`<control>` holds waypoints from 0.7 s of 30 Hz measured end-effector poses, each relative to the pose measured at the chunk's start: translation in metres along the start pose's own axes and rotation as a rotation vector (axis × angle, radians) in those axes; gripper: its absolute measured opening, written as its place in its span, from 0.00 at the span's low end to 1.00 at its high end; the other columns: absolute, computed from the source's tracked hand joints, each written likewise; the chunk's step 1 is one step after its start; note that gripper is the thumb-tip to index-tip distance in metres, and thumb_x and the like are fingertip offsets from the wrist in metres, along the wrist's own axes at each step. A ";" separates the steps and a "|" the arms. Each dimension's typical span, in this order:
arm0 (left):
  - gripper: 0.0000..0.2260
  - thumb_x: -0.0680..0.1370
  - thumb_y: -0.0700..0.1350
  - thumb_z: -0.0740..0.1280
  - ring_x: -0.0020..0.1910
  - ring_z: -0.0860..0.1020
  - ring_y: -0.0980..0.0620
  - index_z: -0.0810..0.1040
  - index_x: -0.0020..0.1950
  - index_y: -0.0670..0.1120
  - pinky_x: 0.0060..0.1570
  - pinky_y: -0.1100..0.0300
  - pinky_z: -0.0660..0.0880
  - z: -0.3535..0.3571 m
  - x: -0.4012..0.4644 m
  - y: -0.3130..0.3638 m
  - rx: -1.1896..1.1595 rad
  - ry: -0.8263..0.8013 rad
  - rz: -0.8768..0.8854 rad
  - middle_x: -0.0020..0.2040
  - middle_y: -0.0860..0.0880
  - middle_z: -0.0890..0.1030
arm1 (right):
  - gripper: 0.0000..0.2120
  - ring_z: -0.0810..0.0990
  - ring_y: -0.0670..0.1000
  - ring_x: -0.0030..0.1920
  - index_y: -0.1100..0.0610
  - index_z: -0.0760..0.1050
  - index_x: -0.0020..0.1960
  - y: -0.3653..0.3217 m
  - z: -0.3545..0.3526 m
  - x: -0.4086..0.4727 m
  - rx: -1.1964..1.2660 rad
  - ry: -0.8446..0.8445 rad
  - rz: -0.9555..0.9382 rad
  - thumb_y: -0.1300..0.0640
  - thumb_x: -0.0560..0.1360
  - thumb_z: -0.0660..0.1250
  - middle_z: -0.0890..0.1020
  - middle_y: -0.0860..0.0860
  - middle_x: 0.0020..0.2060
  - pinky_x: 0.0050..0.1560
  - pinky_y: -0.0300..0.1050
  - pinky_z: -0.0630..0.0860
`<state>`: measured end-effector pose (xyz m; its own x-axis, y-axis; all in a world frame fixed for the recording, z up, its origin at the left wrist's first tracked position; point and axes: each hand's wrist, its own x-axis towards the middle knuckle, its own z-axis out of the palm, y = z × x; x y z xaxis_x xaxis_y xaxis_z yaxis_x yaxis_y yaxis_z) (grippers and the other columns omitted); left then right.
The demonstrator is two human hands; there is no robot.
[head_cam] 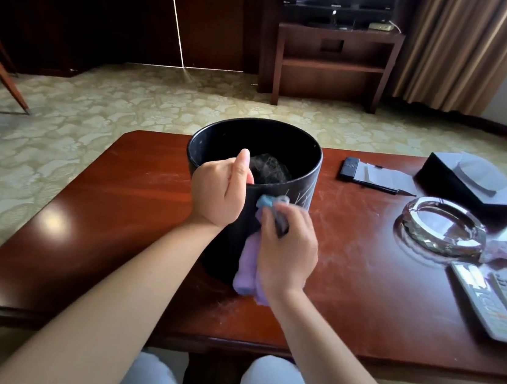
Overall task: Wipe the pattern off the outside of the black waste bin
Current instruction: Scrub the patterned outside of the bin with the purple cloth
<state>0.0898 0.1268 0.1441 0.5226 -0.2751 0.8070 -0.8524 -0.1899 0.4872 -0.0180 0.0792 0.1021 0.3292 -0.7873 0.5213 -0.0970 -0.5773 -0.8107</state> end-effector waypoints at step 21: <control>0.23 0.80 0.47 0.48 0.29 0.76 0.46 0.74 0.34 0.41 0.33 0.52 0.69 -0.002 0.001 0.001 0.009 0.001 0.022 0.28 0.47 0.76 | 0.11 0.78 0.51 0.34 0.52 0.82 0.45 -0.014 -0.007 0.026 -0.195 0.092 -0.345 0.52 0.74 0.62 0.78 0.49 0.37 0.26 0.35 0.61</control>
<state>0.0892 0.1285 0.1464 0.5035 -0.2785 0.8179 -0.8635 -0.1926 0.4660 -0.0149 0.0657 0.1288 0.2891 -0.5512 0.7827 -0.1747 -0.8342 -0.5230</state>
